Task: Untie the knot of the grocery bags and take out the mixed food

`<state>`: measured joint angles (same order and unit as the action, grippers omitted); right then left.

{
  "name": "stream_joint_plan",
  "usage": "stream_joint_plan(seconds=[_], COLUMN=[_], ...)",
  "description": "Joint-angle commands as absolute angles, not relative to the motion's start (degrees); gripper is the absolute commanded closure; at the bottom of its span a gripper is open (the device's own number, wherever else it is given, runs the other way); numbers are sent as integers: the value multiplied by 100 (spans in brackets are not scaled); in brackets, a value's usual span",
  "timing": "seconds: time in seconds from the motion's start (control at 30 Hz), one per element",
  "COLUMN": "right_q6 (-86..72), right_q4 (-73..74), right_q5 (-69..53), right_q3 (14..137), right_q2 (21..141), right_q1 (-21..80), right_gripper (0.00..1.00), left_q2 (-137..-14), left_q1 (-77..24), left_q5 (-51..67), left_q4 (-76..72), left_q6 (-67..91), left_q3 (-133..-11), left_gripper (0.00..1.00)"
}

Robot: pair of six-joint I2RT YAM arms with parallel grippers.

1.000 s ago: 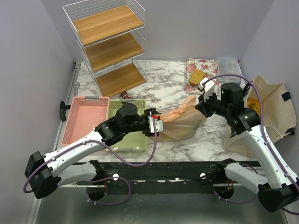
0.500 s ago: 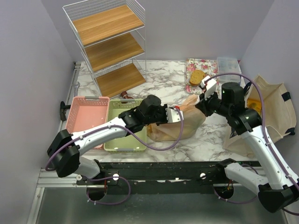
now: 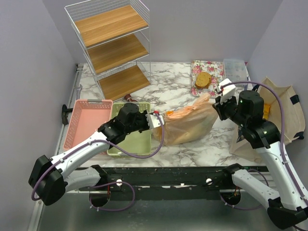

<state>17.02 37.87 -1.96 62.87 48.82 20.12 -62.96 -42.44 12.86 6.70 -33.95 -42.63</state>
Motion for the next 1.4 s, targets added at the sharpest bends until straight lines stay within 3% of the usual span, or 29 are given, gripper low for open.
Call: stream_joint_plan(seconds=[0.0,0.03,0.07,0.17,0.23,0.4,0.53,0.67,0.87,0.97,1.13,1.3,1.33,1.37], right_q6=[1843,1858,1878,1893,1865,1723,1678,1671,1855,1988,2034,2021,1993,1956], right_q4=[4247,4292,4314,4342,4311,4231,4227,4208,4175,3904,3780,4042,4308,4606], right_q5=[-1231,-1395,-1511,-1714,-1719,-1684,-1679,-1629,-433,521,1071,622,149,-585], right_q3=[6265,6265,6258,6225,6192,6187,6223,6257,6214,6103,6042,5872,5974,6069], right_q2=[4758,4761,4770,4796,4810,4853,4903,4932,4832,4700,4595,4439,4474,4566], right_q1=[1978,1978,1978,1973,1978,1978,1973,1978,1975,1978,1974,1972,1975,1968], right_gripper=[99,99,99,99,99,99,99,99,99,99,99,99,91,71], left_q2=[-6187,-6202,-6229,-6397,-6706,-7457,-7803,-8179,-7915,-7204,-6331,-5594,-5496,-5436], left_q1=[-4323,-4389,-4503,-4842,-5057,-5364,-5487,-5566,-5289,-4981,-4239,-3850,-3881,-3934], left_q5=[2076,2092,2079,2014,2013,2186,2146,1890,1385,1516,1831,2522,2760,2870], left_q4=[864,874,857,755,867,818,456,453,694,554,256,94,97,79], left_q6=[-3022,-2910,-2844,-2837,-2841,-2738,-2793,-2892,-2848,-3036,-3430,-4112,-4164,-4151], left_q3=[-4871,-5012,-5160,-5516,-5794,-6228,-6294,-6430,-6076,-5362,-4429,-3732,-3703,-3698], left_gripper=[87,72,63,46,41,39,49,50,99,100,100,100,100,100])
